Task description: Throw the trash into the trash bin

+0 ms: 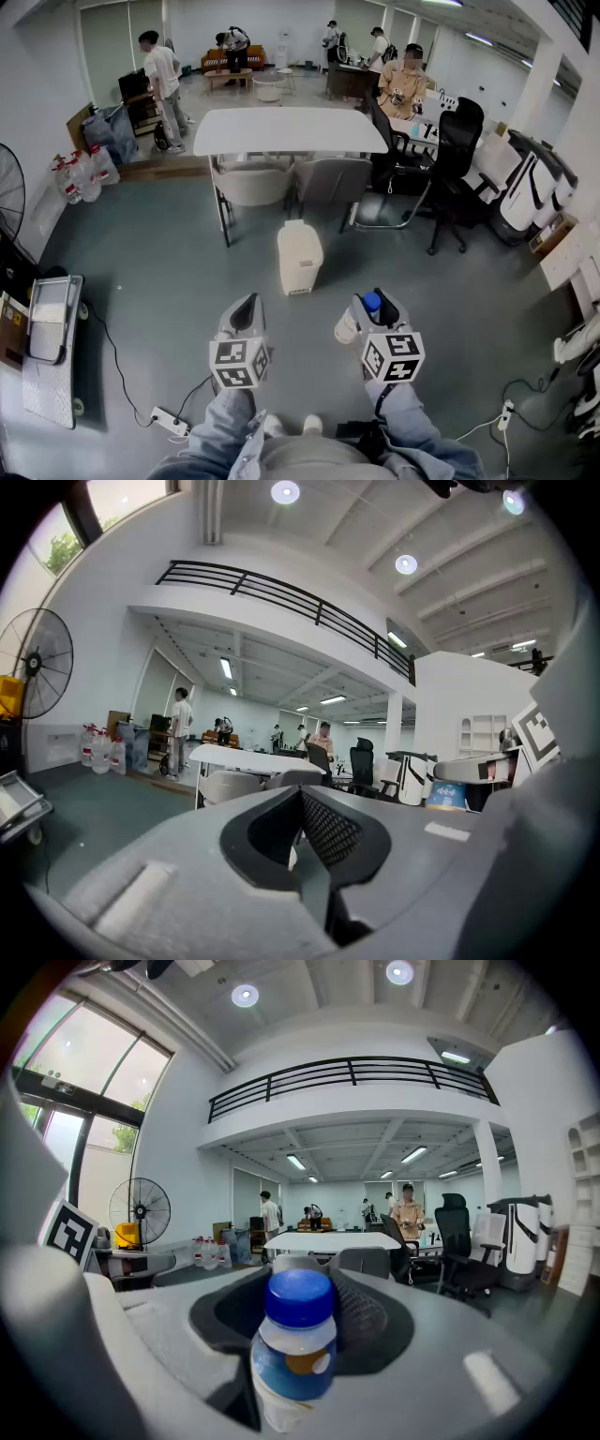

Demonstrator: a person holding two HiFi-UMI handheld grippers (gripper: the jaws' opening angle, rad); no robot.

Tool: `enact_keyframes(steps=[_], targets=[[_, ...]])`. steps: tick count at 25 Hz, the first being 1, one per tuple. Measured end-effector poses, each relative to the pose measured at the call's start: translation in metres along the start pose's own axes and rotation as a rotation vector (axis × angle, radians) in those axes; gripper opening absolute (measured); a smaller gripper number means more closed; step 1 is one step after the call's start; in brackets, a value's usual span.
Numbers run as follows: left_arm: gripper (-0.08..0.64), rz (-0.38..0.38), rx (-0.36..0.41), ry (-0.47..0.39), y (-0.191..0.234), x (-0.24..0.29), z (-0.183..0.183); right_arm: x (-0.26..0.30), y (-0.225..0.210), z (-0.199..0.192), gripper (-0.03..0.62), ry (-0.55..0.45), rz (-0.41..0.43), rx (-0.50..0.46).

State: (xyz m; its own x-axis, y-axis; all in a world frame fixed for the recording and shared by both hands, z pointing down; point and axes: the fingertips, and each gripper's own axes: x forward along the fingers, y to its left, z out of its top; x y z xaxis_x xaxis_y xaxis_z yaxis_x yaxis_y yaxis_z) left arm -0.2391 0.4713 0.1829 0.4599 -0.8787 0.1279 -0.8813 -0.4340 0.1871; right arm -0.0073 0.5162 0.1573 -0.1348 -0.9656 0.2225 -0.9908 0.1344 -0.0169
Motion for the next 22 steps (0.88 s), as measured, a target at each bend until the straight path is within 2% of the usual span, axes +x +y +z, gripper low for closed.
enact_keyframes(steps=[7, 11, 15, 22], targets=[[0.009, 0.003, 0.013, 0.002, 0.014, -0.01, -0.007, 0.001, 0.016, -0.005, 0.199, -0.012, -0.027, 0.018], [0.009, -0.003, 0.015, -0.001, 0.023, -0.018, -0.003, 0.002, 0.028, -0.003, 0.199, -0.018, -0.024, 0.06], [0.009, -0.03, 0.018, 0.002, 0.025, -0.024, -0.007, -0.001, 0.034, -0.008, 0.199, -0.006, -0.051, 0.047], [0.009, -0.047, -0.014, 0.023, 0.028, -0.023, -0.022, -0.007, 0.029, -0.017, 0.199, 0.018, -0.092, 0.106]])
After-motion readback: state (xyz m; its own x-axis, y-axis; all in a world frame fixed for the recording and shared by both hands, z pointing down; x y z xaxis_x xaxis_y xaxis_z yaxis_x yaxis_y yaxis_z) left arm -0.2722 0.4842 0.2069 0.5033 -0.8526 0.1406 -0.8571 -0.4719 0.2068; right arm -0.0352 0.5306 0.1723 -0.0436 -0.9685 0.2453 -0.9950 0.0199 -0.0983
